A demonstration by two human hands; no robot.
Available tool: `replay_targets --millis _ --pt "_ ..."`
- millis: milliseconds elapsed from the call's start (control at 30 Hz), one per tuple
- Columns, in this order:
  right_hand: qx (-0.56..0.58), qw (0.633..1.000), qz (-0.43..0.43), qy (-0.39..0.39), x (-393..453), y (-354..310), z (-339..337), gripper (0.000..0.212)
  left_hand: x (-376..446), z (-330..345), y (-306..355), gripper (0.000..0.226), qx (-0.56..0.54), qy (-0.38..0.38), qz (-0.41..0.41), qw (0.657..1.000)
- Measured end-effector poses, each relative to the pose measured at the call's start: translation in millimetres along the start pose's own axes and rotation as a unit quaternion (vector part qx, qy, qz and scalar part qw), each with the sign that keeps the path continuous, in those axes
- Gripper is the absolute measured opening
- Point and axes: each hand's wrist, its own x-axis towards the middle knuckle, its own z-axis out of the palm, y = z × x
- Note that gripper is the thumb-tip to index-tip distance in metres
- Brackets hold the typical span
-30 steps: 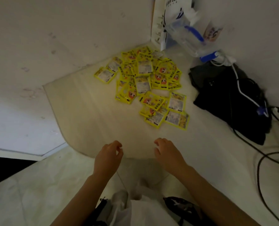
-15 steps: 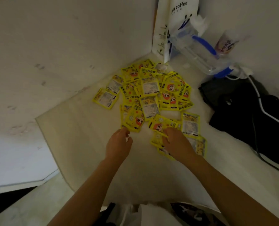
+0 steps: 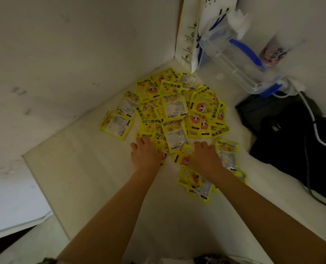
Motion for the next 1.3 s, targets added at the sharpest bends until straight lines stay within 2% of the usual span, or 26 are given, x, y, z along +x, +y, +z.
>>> replay_targets --millis 133,267,433,533,667,733,833,933,1033,1100,1167,1233,1300 --pt "-0.055 0.998 -0.019 0.011 9 0 3 0.062 3 5 6 0.073 0.027 0.008 -0.015 0.999" --pt "-0.020 0.999 -0.037 -0.002 11 -3 2 0.057 4 4 9 0.070 0.012 -0.011 -0.030 0.999" --pt "0.022 0.999 -0.021 -0.026 11 -2 2 0.057 -2 1 1 0.062 0.049 -0.033 -0.035 0.998" --pt "0.055 0.997 -0.017 -0.044 9 -1 3 0.062 -7 0 -7 0.055 0.034 -0.040 -0.035 0.998" --pt "0.076 0.997 -0.019 -0.019 3 0 4 0.052 -15 -5 -15 0.039 0.006 -0.050 -0.054 0.997" --pt "0.114 0.993 -0.016 -0.011 1 1 3 0.049 -19 -8 -23 0.032 -0.051 -0.064 -0.086 0.993" --pt "0.247 0.969 0.010 -0.010 1 0 -9 0.052 -22 -15 -36 0.035 -0.165 -0.057 -0.120 0.977" --pt "0.341 0.939 0.046 -0.001 9 -7 -28 0.056 -21 -24 -45 0.024 -0.204 -0.039 -0.107 0.972" --pt "0.434 0.897 0.079 0.015 26 -14 -34 0.040 -16 -25 -47 0.011 -0.227 -0.044 -0.111 0.967" --pt "0.468 0.879 0.094 0.018 38 -20 -35 0.028 -12 -20 -47 0.013 -0.212 -0.043 -0.112 0.970" --pt "0.479 0.872 0.097 0.023 50 -26 -32 0.022 -10 -13 -46 0.023 -0.167 -0.042 -0.098 0.980" --pt "0.464 0.879 0.108 0.026 65 -30 -24 0.027 -12 -9 -44 0.030 -0.124 -0.035 -0.089 0.988" --pt "0.410 0.902 0.134 0.020 81 -31 -11 0.032 -15 -6 -43 0.034 -0.111 -0.018 -0.087 0.990"
